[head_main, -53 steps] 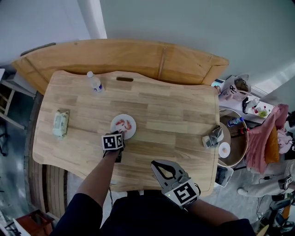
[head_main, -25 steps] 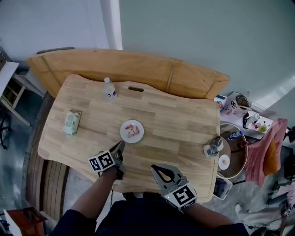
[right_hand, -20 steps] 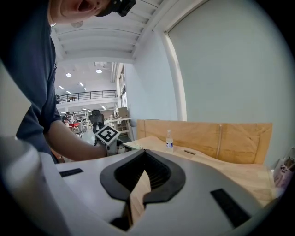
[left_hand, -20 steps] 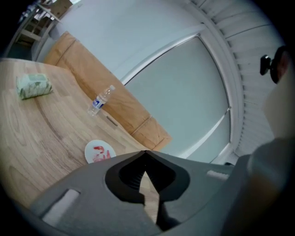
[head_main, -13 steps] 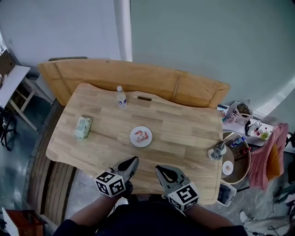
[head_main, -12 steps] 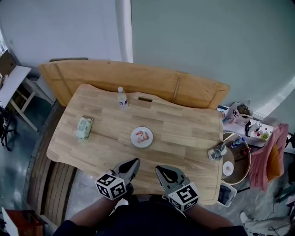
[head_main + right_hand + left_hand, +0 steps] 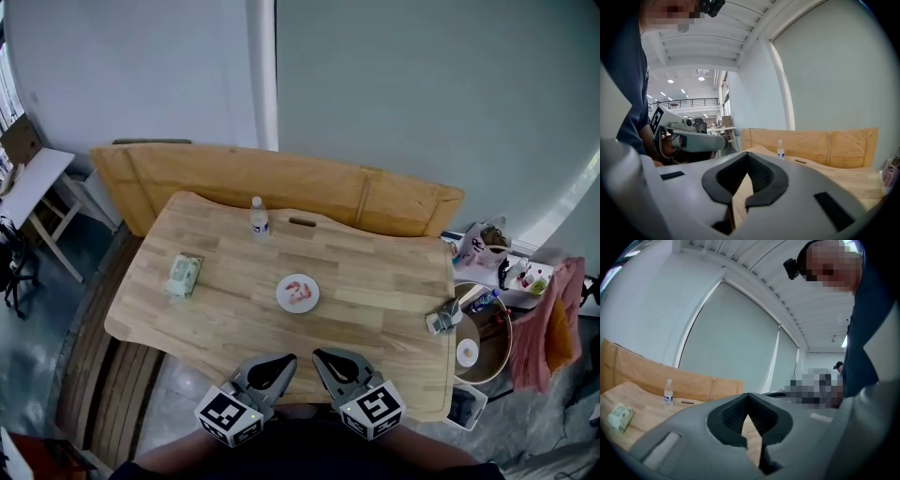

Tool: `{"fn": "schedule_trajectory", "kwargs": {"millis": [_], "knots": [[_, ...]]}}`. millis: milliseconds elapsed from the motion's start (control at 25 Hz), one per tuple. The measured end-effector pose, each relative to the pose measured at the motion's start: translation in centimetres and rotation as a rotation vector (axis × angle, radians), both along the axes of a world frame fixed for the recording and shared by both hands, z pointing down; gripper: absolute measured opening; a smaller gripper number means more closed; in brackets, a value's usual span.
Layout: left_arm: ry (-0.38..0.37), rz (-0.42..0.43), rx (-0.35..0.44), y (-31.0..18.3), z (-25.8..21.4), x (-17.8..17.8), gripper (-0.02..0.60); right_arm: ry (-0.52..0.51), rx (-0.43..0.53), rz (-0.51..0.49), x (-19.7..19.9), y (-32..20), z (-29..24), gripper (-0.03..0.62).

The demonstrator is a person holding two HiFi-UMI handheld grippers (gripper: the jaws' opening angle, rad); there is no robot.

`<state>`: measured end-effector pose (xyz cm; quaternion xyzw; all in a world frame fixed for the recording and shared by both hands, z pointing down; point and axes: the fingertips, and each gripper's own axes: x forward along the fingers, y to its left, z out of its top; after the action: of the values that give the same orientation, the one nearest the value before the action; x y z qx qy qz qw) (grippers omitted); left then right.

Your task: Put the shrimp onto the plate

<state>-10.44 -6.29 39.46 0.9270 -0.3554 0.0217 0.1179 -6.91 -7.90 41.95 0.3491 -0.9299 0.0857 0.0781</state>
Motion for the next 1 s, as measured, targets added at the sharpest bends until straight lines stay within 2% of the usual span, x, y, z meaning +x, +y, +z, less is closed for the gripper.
{"fn": "schedule_trajectory", "kwargs": {"millis": [520,1000], "knots": [[-0.020,0.037,0.028,1.8,-0.2,-0.5,0.005,0.004,0.030,-0.004,-1.6,2.0,-1.0,0.009],[0.018,0.022,0.013,2.0,-0.4,-0.5,0.005,0.025,0.028,0.002,-1.4,2.7,-0.6,0.009]]}}
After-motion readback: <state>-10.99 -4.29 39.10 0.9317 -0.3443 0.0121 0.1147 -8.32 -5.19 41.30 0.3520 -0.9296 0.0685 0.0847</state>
